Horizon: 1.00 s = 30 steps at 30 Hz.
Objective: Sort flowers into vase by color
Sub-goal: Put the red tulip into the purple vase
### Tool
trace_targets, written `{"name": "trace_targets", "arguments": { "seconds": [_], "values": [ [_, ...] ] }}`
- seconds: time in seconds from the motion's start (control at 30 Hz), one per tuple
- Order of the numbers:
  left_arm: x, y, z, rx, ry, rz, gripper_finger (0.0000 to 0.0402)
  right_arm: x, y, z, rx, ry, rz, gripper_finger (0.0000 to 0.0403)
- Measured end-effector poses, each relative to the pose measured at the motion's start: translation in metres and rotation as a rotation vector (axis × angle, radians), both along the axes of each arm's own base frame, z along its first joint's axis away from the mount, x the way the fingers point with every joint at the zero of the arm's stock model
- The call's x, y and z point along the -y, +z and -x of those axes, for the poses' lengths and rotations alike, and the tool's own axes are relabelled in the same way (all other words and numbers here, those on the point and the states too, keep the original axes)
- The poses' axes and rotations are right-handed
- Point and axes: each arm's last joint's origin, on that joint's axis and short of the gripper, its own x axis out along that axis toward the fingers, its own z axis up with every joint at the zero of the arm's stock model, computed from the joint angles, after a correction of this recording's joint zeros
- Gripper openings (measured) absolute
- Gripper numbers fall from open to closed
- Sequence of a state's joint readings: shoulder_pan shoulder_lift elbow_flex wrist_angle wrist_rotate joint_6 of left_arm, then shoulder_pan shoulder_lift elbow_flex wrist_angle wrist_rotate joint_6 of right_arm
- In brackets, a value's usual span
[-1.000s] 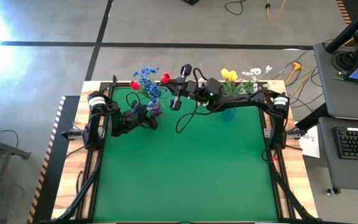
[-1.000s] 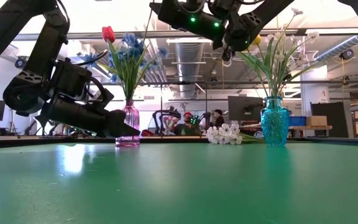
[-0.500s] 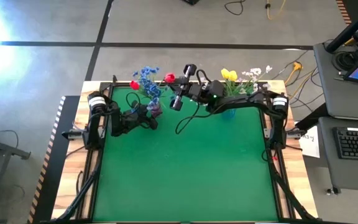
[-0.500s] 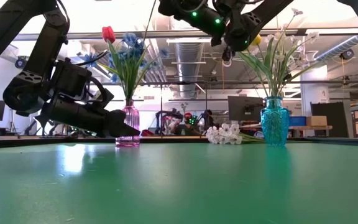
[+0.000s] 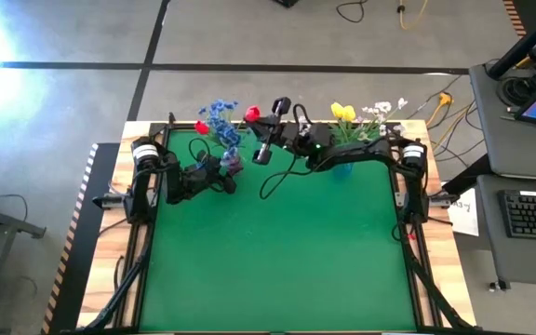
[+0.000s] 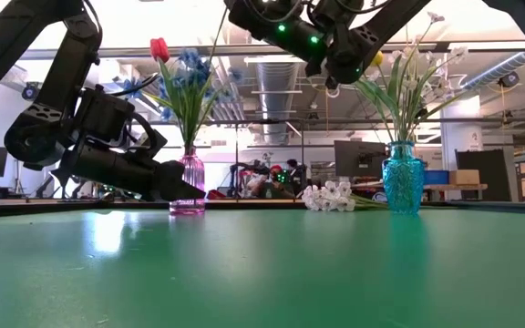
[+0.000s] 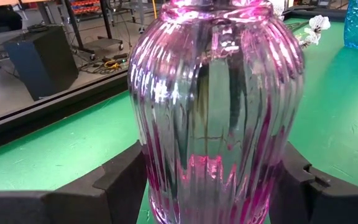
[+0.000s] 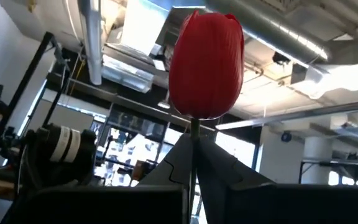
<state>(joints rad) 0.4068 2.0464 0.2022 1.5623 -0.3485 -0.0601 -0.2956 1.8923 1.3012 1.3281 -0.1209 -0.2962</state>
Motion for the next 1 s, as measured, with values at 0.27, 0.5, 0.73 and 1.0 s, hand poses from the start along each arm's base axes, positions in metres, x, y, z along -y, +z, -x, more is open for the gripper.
{"name": "trace_targets", "arguments": {
  "seconds": [0.27, 0.5, 0.73, 1.0],
  "values": [
    [0.0, 0.0, 0.0, 0.0, 0.0, 0.0, 0.0245, 0.005, 0.003, -0.009, -0.091, 0.016, -0.042, 0.0009],
    [0.0, 0.0, 0.0, 0.0, 0.0, 0.0, 0.0245, 0.0, 0.001, -0.01, -0.105, -0.016, 0.07, 0.0009],
    [0.0, 0.0, 0.0, -0.001, 0.0, 0.0, 0.0245, -0.012, -0.011, -0.011, -0.016, -0.059, 0.139, 0.0009],
    [0.0, 0.0, 0.0, -0.001, 0.0, 0.0, 0.0245, -0.014, -0.019, -0.013, 0.008, -0.158, 0.179, 0.0009]
  ]
}}
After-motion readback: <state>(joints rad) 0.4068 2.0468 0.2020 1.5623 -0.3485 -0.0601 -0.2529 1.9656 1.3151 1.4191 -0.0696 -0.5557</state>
